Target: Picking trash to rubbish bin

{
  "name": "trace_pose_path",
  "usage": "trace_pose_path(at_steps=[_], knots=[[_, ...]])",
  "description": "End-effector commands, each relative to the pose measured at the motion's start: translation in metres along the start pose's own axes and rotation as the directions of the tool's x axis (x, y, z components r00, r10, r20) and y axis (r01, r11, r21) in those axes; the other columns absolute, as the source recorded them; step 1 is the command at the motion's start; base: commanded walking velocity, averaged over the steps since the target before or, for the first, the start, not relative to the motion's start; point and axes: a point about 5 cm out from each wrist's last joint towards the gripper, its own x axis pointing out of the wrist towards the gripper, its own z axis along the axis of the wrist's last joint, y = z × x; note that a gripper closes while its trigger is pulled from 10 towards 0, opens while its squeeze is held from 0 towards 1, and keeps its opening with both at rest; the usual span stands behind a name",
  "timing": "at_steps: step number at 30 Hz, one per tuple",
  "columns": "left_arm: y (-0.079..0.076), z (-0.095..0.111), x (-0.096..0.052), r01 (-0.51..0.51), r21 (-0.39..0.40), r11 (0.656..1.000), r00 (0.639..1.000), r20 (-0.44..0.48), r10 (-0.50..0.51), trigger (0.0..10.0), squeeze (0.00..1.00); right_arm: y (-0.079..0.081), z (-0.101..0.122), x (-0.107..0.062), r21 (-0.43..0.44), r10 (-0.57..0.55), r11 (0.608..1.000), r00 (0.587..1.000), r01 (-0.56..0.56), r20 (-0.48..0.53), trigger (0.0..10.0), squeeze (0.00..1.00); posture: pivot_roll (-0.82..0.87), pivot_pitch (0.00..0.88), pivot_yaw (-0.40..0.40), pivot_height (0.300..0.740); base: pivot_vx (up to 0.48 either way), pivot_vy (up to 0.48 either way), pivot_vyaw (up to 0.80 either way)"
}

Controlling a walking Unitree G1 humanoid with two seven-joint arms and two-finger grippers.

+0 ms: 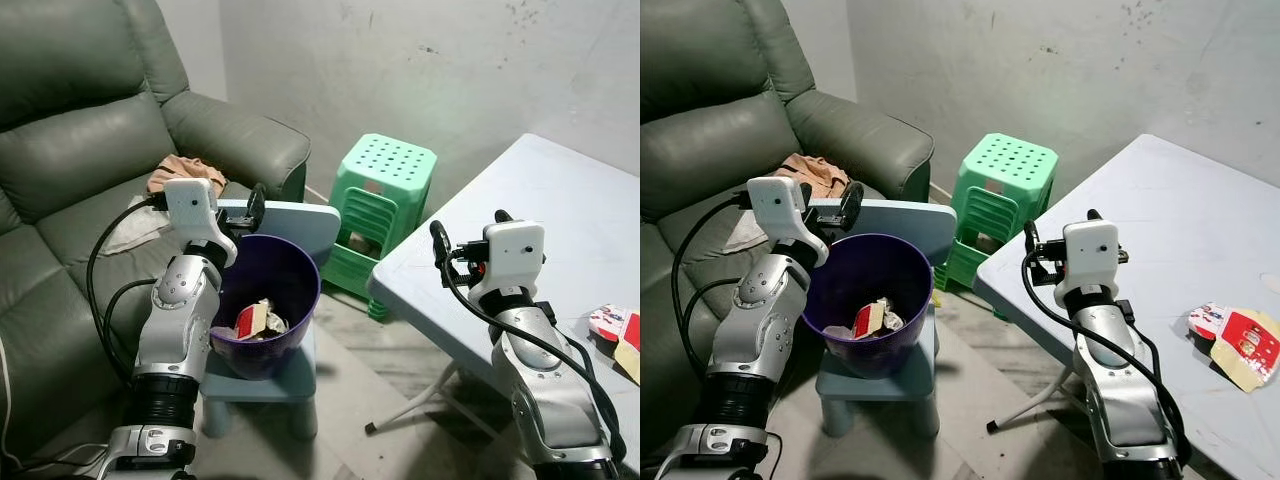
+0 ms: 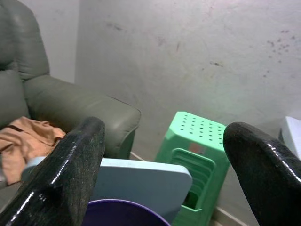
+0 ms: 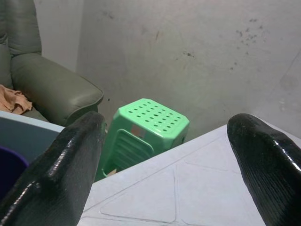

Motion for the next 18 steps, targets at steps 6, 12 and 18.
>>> trace_pose_path(at_steps=[6,12,18], knots=[[-0.0087,0.0036,0.0038,0.025,-0.052,0.998,1.000,0.016,-0.024,10.0,0.00,0.0000,-0.0039,-0.0035,-0.007,-0.001,1.000,1.000,0.001,-0.017,10.0,0.00,-0.13,0.011,-0.058,0.740,0.000,-0.240,-0.75],[-0.0102,0.0017,0.0044,0.027,-0.032,0.999,1.000,0.002,-0.027,10.0,0.00,-0.0010,-0.0060,-0.0047,-0.013,0.001,1.000,1.000,-0.002,-0.026,10.0,0.00,-0.13,0.005,-0.062,0.740,0.000,0.000,-0.75],[-0.0100,0.0015,0.0038,0.025,-0.042,0.999,1.000,0.002,-0.025,10.0,0.00,0.0003,-0.0063,-0.0056,-0.019,0.009,1.000,1.000,-0.009,-0.029,10.0,0.00,-0.13,0.000,-0.065,0.740,0.000,0.000,-0.75]])
